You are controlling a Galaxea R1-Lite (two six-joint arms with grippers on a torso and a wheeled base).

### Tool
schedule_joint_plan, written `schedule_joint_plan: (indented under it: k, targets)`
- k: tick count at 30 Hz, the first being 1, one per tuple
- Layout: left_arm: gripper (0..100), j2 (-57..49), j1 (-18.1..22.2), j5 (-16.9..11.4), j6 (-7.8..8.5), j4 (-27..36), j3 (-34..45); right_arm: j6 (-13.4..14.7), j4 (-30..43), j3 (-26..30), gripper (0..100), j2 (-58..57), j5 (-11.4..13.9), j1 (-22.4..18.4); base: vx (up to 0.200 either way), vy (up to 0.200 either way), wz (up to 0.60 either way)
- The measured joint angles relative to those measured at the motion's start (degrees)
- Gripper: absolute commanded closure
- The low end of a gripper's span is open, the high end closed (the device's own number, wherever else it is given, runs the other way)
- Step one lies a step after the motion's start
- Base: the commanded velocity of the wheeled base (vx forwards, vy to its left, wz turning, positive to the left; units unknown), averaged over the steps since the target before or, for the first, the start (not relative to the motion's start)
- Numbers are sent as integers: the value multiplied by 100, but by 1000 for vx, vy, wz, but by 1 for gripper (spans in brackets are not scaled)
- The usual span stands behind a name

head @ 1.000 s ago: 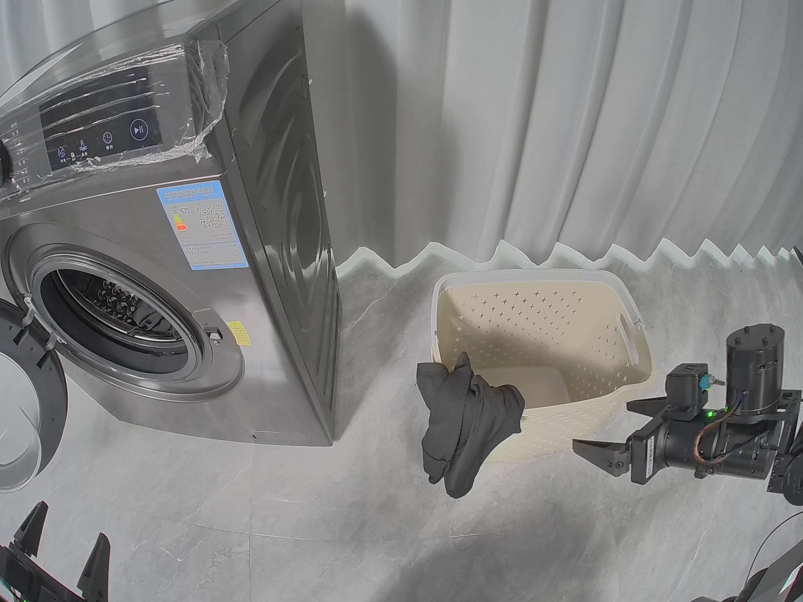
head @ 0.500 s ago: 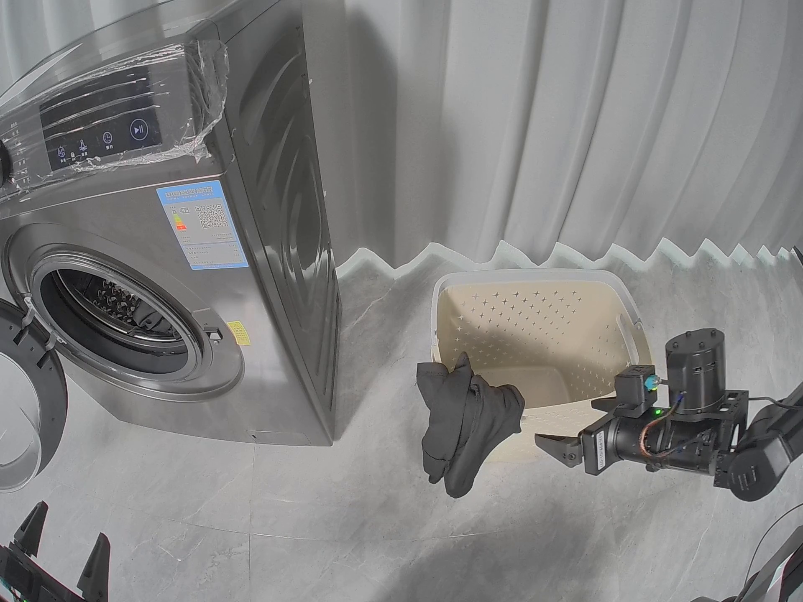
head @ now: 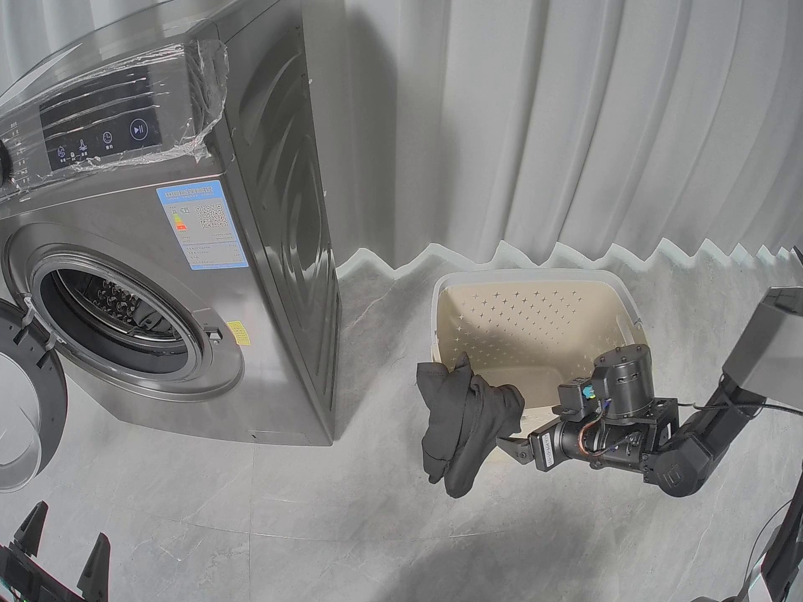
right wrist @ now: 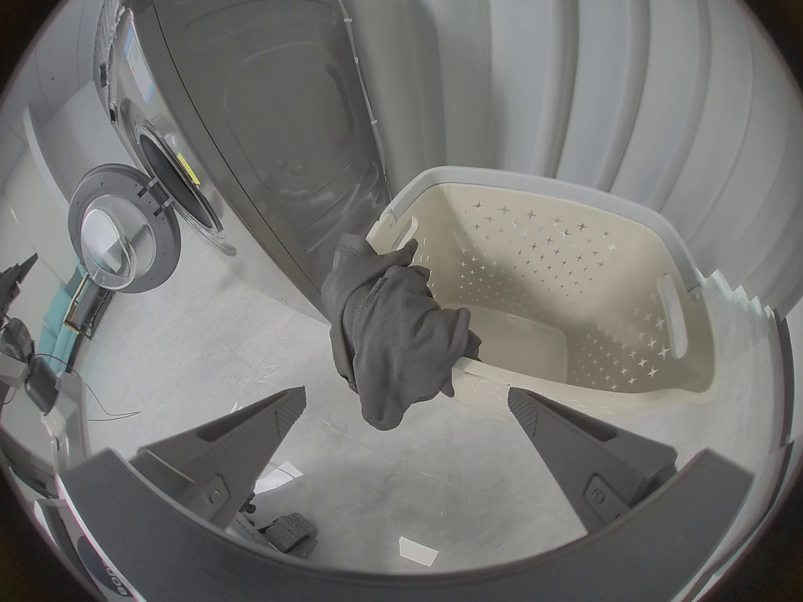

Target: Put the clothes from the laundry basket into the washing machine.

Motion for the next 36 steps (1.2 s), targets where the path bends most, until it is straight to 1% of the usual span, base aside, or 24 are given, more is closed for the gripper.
schedule_joint_plan:
  k: [15,16,23,26,31,36]
  targets:
    - [0,0,0,2,0,0,0,-196,-296,-695,0,1009,17,-56,0,0,0]
    - [0,0,0,0,0,0,0,-202,-296,-734,100,1069,16,-61,0,0,0]
    - [0,0,0,2,-5,0,0,-196,-369,-830,100,1263,11,-78,0,0,0]
    - [0,0,0,0,-5,0,0,-199,-583,-845,100,1293,22,-83,0,0,0]
    - [0,0,0,2,-5,0,0,-200,-639,-778,100,1243,30,-94,0,0,0]
    - [0,0,0,0,-5,0,0,-210,-646,-618,100,935,28,-135,0,0,0]
